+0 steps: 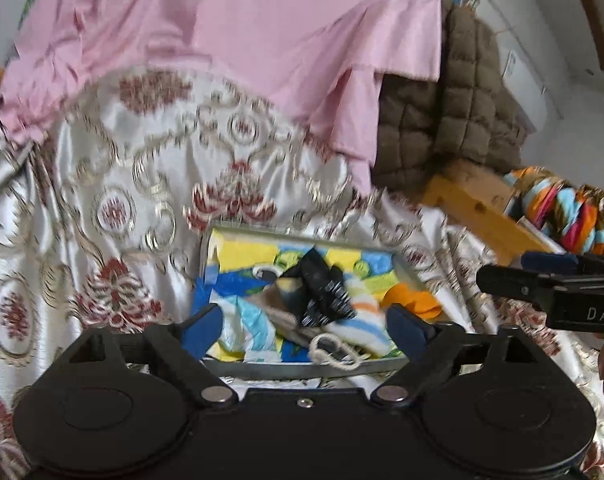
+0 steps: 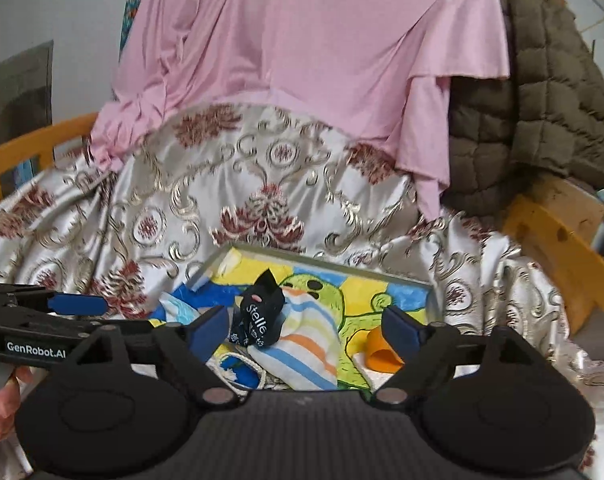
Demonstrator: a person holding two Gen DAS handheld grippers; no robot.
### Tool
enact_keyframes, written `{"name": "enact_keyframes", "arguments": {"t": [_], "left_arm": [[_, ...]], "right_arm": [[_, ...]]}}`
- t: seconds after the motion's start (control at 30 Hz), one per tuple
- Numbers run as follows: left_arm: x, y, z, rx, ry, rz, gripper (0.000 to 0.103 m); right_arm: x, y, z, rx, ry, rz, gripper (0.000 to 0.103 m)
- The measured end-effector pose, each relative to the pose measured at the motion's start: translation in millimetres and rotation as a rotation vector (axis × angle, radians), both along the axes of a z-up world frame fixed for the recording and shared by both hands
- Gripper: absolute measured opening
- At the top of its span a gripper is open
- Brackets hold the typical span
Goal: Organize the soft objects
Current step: 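Lift both tools away from the tray back toward the pile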
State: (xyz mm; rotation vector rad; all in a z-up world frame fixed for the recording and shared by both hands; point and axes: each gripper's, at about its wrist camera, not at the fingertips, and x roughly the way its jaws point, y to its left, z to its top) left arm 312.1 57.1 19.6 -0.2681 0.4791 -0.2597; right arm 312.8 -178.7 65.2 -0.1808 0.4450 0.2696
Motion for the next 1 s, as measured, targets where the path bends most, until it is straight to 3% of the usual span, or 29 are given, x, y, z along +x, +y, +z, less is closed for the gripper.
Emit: {"name": "enact_keyframes", "arguments": {"t": [0.27,0.57,0.83,1.0], "left_arm": [[-84.1,-18.6,43.5,-0.004,-0.122,0.041,0.100],[-169.8,-39.5,59.8,0.012,-0.204,0.064,0.102],[-223.8,-47.8,53.1,0.033,-0.188,0.058,0.102],[-243.1,-50.6,48.6,0.029,-0.166,0.039,0.102]], "right_arm": [[-66.9,-21.1,32.1,0.051,-0.064,-0.011,0.097],[-143.1,-40.3,55.0,0.089,-0.112,-0.019,0.100],[-200.4,-61.6,53.3,0.188,-0.106,-0.020,0.103],[-223.6,-66.6,46.9,0.200,-0.088,-0.014,0.103]]}}
